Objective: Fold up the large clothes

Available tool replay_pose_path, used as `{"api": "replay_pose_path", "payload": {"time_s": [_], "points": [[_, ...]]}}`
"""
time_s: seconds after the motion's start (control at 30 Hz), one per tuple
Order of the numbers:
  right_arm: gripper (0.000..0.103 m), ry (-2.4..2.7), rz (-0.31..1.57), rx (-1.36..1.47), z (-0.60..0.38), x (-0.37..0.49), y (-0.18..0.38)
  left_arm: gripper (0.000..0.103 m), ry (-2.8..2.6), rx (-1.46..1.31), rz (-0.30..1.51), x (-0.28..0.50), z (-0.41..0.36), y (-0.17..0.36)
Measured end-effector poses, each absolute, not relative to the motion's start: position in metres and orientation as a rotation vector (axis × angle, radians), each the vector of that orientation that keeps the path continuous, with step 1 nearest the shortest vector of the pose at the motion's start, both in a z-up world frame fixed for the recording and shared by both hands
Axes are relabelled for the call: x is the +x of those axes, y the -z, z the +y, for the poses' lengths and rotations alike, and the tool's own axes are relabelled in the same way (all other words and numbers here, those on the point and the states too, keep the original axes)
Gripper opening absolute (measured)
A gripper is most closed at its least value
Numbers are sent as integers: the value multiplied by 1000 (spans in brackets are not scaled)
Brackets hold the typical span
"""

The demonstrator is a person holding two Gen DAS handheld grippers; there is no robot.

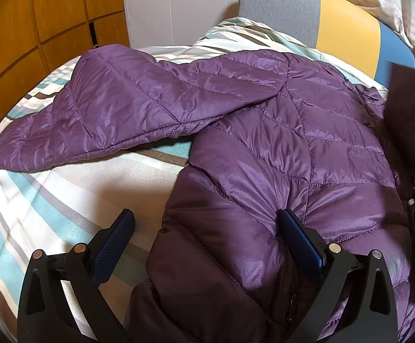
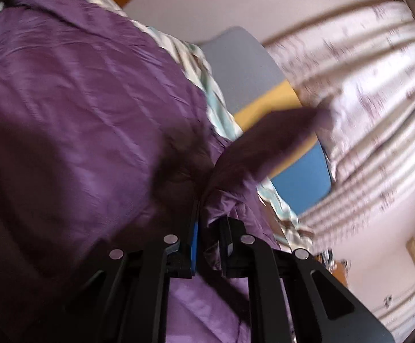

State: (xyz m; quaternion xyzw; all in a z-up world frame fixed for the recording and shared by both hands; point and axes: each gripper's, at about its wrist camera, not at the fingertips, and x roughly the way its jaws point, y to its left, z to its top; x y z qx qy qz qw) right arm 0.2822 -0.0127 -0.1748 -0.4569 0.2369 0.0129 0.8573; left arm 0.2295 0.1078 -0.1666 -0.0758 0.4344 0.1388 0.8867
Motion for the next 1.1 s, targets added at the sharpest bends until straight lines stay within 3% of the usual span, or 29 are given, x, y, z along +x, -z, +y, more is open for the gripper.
{"api": "replay_pose_path", "payload": {"time_s": [0.17, 0.33, 0.6, 0.77, 0.93, 1.1], "points": [[15, -115, 553, -915, -30, 288, 175, 100, -288, -159, 903, 229, 108, 166], [53, -129, 569, -768, -59, 292, 150, 100, -287, -159, 908, 229, 108, 166], [71, -127, 661, -320, -127, 289, 103, 100, -262, -165, 930, 226, 97, 135], [72, 13, 662, -64, -183, 274, 100, 100, -157, -125, 849, 242, 54, 97], [72, 98, 660, 98, -210, 261, 106, 99, -47, -59, 841, 286, -1, 95], [74, 131, 684, 158, -222, 249, 110, 78, -39, -13, 868, 338, -35, 118]]}}
